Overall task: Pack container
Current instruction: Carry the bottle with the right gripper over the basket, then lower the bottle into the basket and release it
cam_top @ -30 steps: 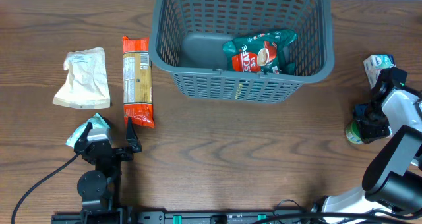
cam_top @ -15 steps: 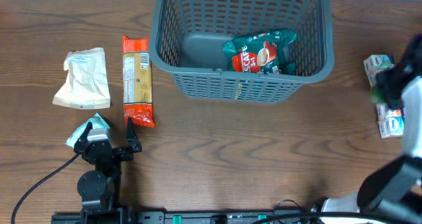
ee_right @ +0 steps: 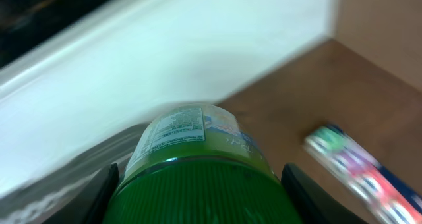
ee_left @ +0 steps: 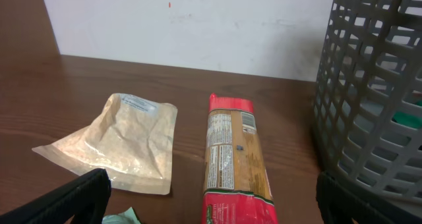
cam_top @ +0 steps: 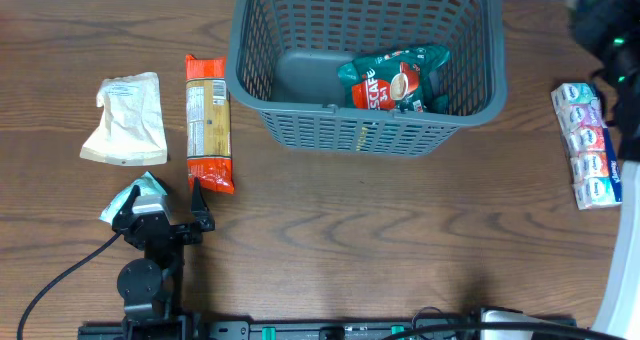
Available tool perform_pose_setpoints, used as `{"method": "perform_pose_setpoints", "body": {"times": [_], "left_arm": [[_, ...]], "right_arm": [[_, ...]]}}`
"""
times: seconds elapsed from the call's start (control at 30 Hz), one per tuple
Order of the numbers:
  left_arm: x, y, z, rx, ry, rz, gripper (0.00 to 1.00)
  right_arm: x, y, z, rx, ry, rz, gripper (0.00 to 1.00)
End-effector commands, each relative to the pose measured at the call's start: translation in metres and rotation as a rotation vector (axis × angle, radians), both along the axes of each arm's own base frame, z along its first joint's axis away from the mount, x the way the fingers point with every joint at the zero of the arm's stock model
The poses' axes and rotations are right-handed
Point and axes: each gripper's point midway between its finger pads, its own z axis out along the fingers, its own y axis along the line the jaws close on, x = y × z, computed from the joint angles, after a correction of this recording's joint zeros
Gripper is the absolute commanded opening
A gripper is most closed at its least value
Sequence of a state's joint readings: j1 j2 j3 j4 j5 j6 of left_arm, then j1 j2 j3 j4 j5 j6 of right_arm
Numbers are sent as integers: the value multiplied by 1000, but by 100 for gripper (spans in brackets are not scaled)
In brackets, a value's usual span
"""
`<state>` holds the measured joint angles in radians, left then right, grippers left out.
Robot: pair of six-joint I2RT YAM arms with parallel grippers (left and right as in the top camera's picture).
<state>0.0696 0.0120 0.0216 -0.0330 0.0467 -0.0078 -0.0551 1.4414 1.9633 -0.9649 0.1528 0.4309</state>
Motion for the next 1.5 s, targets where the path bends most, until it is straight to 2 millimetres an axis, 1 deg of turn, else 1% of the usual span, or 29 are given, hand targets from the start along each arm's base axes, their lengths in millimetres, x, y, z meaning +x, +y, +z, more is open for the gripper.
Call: {"method": "perform_pose_setpoints", "body": {"times": [0.0, 0.07, 0.1, 0.2, 0.27, 0.3, 0.37, 0.4, 0.5, 0.63, 0.67, 0.83, 0.9, 0.97, 1.1, 1.47], "left_arm": [[-1, 2, -17, -15, 49, 13, 99], [-1, 2, -17, -15, 49, 14, 99], [-1, 2, -17, -15, 49, 14, 99], [-1, 2, -17, -15, 49, 14, 99], [-1, 2, -17, -15, 49, 14, 99], [-1, 2, -17, -15, 49, 14, 99], [-1, 2, -17, -15, 49, 14, 99], [-1, 2, -17, -15, 49, 14, 99], [-1, 2, -17, -15, 49, 14, 99], [-1, 2, -17, -15, 49, 14, 99], [-1, 2, -17, -15, 49, 14, 99], [-1, 2, -17, -15, 49, 13, 99], [-1, 2, -17, -15, 49, 14, 99], [-1, 2, -17, -15, 49, 14, 99], [-1, 2, -17, -15, 49, 14, 99], [-1, 2, -17, -15, 49, 13, 98]], "right_arm": [[-1, 55, 15, -122, -21, 200, 1], [1, 80, 12, -134, -16, 266, 1], [3, 94, 8, -145, -6, 306, 1], [10, 124, -7, -175, 31, 393, 1], [18, 142, -22, -195, 72, 440, 1], [24, 151, -34, -201, 103, 460, 1], [33, 161, -54, -207, 156, 481, 1], [39, 166, -69, -211, 195, 491, 1], [50, 172, -99, -219, 278, 501, 1], [62, 176, -152, -235, 428, 514, 1], [64, 178, -168, -246, 473, 532, 1], [67, 184, -230, -264, 650, 583, 1], [69, 184, -249, -266, 698, 585, 1], [70, 185, -263, -268, 733, 587, 1], [73, 186, -283, -270, 776, 589, 1], [73, 196, -316, -233, 842, 636, 1]]}}
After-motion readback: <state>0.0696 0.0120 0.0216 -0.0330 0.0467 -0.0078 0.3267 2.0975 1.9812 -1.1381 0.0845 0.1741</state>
